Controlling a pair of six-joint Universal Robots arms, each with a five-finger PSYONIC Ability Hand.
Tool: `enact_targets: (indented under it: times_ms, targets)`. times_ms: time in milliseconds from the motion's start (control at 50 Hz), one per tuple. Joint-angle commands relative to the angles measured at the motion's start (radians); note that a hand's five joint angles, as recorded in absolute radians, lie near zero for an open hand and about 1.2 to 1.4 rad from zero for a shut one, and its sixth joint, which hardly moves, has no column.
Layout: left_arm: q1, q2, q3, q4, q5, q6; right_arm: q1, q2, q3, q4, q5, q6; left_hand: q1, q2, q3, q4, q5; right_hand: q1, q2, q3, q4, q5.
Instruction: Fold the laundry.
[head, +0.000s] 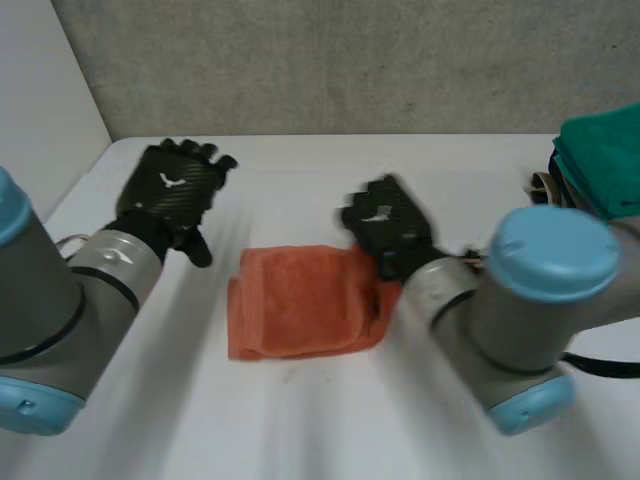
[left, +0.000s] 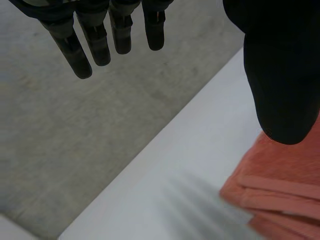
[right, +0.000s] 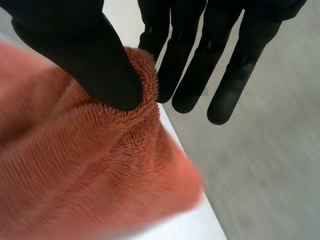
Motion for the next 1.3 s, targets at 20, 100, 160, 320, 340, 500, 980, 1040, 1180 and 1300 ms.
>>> enact_targets:
  times_ms: [20, 100, 160, 320, 340, 500, 980, 1040, 1180, 1300]
  targets:
    - [0.051, 0.028, -0.034, -0.002, -0.025, -0.014, 0.218, 0.174, -0.097, -0.021, -0.217, -0.011, -0.028, -0.022, -0.028, -0.018, -0.033, 0.353, 0.220, 0.208, 0.199, 0.219]
    - [0.053, 0.026, -0.045, 0.000, -0.031, -0.039, 0.227, 0.231, -0.154, -0.006, -0.200, 0.003, -0.025, -0.019, -0.025, -0.015, -0.030, -0.332, -0.465, -0.477, -0.486, -0.467]
    - [0.053, 0.026, -0.039, 0.000, -0.042, -0.075, 0.227, 0.216, -0.169, 0.008, -0.119, 0.080, -0.022, -0.016, -0.022, -0.012, -0.028, -0.869, -1.002, -1.013, -1.023, -1.003]
    - [0.016, 0.006, 0.025, -0.002, -0.056, -0.187, 0.077, 0.023, -0.119, 0.042, -0.054, 0.601, -0.008, -0.001, -0.008, 0.003, -0.013, -0.869, -1.002, -1.013, -1.023, -1.003]
    - [0.002, 0.000, 0.033, -0.003, -0.056, -0.198, 0.062, -0.003, -0.111, 0.057, -0.056, 0.641, -0.005, 0.002, -0.005, 0.006, -0.010, -0.869, -1.002, -1.013, -1.023, -1.003]
    - [-0.148, -0.156, 0.131, -0.051, -0.116, -0.275, -0.031, 0.044, -0.197, 0.290, -0.058, 0.701, 0.001, 0.008, 0.001, 0.012, -0.004, -0.869, -1.002, -1.013, -1.023, -1.003]
    - [-0.157, -0.357, 0.076, -0.117, -0.242, -0.209, -0.018, 0.340, -0.479, 0.510, -0.002, 0.352, -0.002, 0.005, -0.002, 0.009, -0.007, -0.869, -1.002, -1.013, -1.023, -1.003]
    - [-0.130, -0.334, 0.104, -0.122, -0.219, -0.131, -0.018, 0.288, -0.458, 0.494, 0.010, 0.336, -0.010, -0.004, -0.011, 0.000, -0.016, -0.869, -1.002, -1.013, -1.023, -1.003]
    - [-0.081, -0.184, 0.174, -0.126, -0.081, -0.049, 0.057, 0.122, -0.251, 0.268, 0.033, 0.316, -0.005, 0.002, -0.005, 0.006, -0.010, -0.869, -1.002, -1.013, -1.023, -1.003]
    - [-0.035, -0.115, 0.219, -0.177, 0.241, -0.069, 0.175, 0.085, -0.027, 0.092, 0.045, 0.249, -0.002, 0.005, -0.002, 0.009, -0.007, -0.869, -1.002, -1.013, -1.023, -1.003]
